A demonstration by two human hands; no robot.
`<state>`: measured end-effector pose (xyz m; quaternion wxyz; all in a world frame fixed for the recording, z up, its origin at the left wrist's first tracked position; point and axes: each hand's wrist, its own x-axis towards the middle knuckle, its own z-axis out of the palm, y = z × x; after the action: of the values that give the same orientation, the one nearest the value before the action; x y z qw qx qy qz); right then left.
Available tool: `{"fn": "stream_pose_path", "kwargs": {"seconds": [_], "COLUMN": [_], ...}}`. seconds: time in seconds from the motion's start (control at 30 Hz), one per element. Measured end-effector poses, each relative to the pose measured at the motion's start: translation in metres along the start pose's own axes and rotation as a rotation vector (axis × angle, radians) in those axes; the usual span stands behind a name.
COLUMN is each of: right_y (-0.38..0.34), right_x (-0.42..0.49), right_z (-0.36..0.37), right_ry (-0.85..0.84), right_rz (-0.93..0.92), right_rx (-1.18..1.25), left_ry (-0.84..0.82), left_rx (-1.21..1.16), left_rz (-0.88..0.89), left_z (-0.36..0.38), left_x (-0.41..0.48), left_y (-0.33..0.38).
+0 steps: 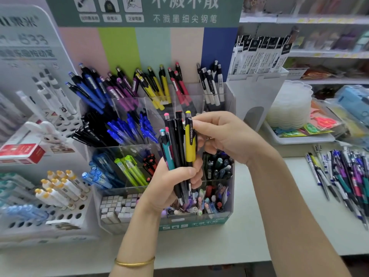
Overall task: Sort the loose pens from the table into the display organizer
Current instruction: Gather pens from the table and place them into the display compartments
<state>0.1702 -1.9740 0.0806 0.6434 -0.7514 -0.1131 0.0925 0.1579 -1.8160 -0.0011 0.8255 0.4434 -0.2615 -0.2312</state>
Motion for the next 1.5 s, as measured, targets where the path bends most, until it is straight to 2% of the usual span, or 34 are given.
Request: {"fn": "stream_pose_path", "kwargs": {"seconds": [0.13, 0.27, 0.37, 0.6, 0.73, 0.87, 1.0, 1.13, 1.4, 1.5], "right_y": [-0.004, -0.003, -0.002, 0.003, -0.011, -0.008, -0.003, 0.012, 0.056, 0.059], "right_x": [0.001, 0.005, 0.008, 0.013, 0.012, 0.008, 0.002, 0.004, 0.007, 0.005], "right_z": [-0.006, 0.001, 0.002, 0.006, -0.019, -0.023, -0.016, -0.014, -0.004, -0.002], "right_ry": [-0.004, 0.209, 0.367, 0.549, 0.816, 1.038, 1.153, 1.084, 0.854, 0.856], "right_rz": [0.035, -0.024, -0.034, -0.093, -0.229, -0.411, -0.596, -0.7, -0.468, -0.399], "right_rx": [0.096, -0.044, -0.023, 0.074, 0.169, 0.0, -0.144, -0.403, -0.708, -0.754], "left_ry": [-0.086, -0.096, -0.084, 0.004, 0.044, 0.116, 0.145, 0.158, 0.131, 0.098], "left_rx": [-0.075, -0.146, -0.172, 0.008, 0.056, 0.114, 0.15, 0.167, 0.104, 0.099], "left_rz": [-0.049, -0.082, -0.091, -0.119, -0.156, -0.13, -0.14, -0.12, -0.097, -0.073], "left_z": [0.001, -0.001, -0.002, -0.007, -0.012, -0.017, -0.016, -0.014, -0.013, -0.013], "left_x": [0.001, 0.004, 0.006, 0.012, 0.003, 0.003, 0.005, 0.005, 0.005, 0.003], "left_y": [0.005, 0.006, 0.008, 0.021, 0.012, 0.003, 0.001, -0.002, -0.005, -0.004]}}
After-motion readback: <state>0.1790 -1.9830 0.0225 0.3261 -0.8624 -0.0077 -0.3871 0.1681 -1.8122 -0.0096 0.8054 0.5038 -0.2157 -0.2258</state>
